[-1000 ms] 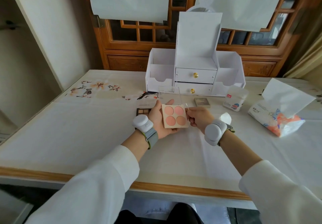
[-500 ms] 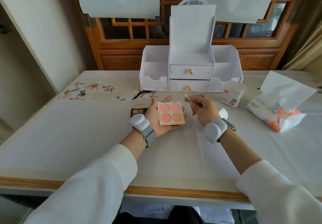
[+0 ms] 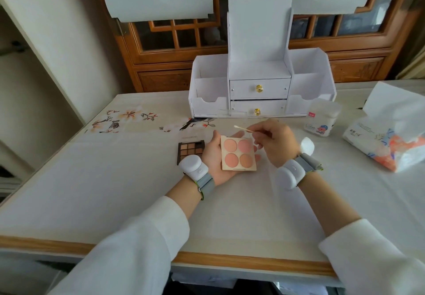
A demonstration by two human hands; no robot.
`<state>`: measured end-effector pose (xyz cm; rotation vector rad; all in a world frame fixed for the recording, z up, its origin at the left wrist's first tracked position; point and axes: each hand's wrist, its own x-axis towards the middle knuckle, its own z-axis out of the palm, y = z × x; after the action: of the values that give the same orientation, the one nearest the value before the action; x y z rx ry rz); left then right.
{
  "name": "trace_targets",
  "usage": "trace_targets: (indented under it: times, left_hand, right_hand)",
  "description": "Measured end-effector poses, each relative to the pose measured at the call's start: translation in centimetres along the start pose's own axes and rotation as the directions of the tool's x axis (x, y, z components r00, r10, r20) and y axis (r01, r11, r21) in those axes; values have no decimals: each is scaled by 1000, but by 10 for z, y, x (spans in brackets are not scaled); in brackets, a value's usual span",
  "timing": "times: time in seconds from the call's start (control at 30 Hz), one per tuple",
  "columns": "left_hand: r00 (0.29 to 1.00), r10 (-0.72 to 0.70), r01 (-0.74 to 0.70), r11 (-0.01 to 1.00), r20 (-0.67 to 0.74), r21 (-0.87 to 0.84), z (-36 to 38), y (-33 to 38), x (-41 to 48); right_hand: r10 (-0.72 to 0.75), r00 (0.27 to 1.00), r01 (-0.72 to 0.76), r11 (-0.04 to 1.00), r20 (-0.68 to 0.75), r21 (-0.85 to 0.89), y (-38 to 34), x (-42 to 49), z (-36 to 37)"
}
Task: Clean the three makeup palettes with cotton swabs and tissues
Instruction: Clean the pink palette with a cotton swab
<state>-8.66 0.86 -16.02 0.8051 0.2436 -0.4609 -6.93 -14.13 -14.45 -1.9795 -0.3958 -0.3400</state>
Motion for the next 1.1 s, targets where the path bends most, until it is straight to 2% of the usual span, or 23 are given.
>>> trace_targets:
  times: [0.17, 0.4, 0.53, 0.63, 0.73, 0.9, 1.1]
  left_hand:
    - [999, -27, 29, 998, -28, 56, -1, -3, -1]
    - [1000, -19, 19, 999, 1, 39, 2, -4, -9]
    - [999, -8, 8, 1000, 39, -9, 2, -5, -11]
    - [999, -6, 7, 1000, 51, -19, 3, -6, -10]
    - [998, 0, 1, 1000, 58, -21, 4, -7, -11]
    - [999, -13, 14, 1000, 36, -14, 9, -6, -15]
    - [999, -20, 22, 999, 28, -46, 12, -6, -15]
  right_hand:
    - [5, 1000, -4, 995, 9, -99, 0, -5, 5]
    - [-147, 988, 138, 975, -37, -175, 1, -8, 2]
    - [-41, 998, 37, 997, -49, -66, -7, -11, 3]
    - [-8, 999, 5, 996, -42, -88, -9, -11, 3]
    - [-75, 997, 68, 983, -32, -169, -8, -10, 2]
    - [-271, 961, 248, 929, -48, -274, 1, -8, 3]
    - [-322, 946, 298, 909, -38, -291, 4, -6, 6]
